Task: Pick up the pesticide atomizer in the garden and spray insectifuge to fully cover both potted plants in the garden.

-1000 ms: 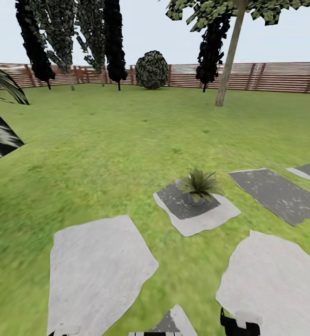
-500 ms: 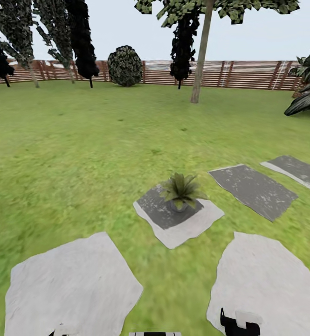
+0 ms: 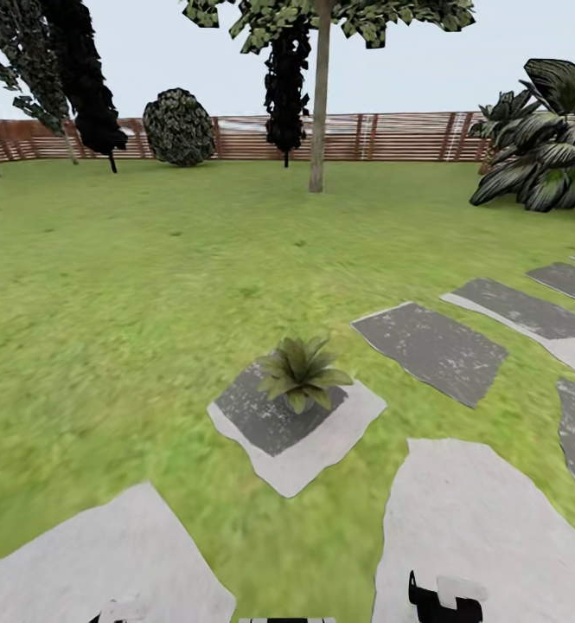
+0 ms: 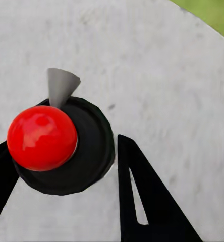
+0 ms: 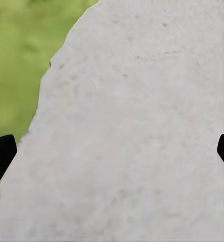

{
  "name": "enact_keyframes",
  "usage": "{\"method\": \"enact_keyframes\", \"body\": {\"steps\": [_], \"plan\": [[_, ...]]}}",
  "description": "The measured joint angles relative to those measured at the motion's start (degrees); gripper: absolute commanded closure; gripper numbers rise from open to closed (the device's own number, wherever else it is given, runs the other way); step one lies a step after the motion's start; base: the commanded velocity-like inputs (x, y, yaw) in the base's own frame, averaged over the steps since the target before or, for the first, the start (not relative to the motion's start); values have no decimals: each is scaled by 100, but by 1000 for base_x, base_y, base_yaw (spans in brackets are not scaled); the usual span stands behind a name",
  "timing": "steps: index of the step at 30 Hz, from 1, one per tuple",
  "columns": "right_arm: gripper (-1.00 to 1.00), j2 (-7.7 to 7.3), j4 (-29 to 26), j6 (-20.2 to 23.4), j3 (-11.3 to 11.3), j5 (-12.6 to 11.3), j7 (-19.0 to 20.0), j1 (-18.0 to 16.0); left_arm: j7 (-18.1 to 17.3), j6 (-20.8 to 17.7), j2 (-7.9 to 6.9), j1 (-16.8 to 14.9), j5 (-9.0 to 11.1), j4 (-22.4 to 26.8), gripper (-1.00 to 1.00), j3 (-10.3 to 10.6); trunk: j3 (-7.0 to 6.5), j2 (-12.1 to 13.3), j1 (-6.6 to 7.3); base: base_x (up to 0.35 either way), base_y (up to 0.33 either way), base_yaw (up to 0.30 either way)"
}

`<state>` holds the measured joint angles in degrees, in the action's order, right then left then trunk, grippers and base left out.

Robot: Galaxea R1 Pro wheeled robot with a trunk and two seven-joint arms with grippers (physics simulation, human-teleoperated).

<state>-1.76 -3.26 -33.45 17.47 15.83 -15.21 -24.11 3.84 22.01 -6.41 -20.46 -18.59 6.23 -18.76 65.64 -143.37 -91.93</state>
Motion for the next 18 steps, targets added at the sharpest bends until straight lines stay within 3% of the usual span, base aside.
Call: {"method": "enact_keyframes", "body": {"steps": [10, 18], "plan": [[-100, 0, 0, 1, -6, 12, 16, 0, 0, 0, -8, 0, 7, 1, 100, -1, -42, 0, 0, 335, 143, -279], [-100, 4, 8, 1, -6, 17, 27, -1, 0, 0, -12, 3, 3, 2, 100, -1, -91, 0, 0, 335, 147, -147]]}}
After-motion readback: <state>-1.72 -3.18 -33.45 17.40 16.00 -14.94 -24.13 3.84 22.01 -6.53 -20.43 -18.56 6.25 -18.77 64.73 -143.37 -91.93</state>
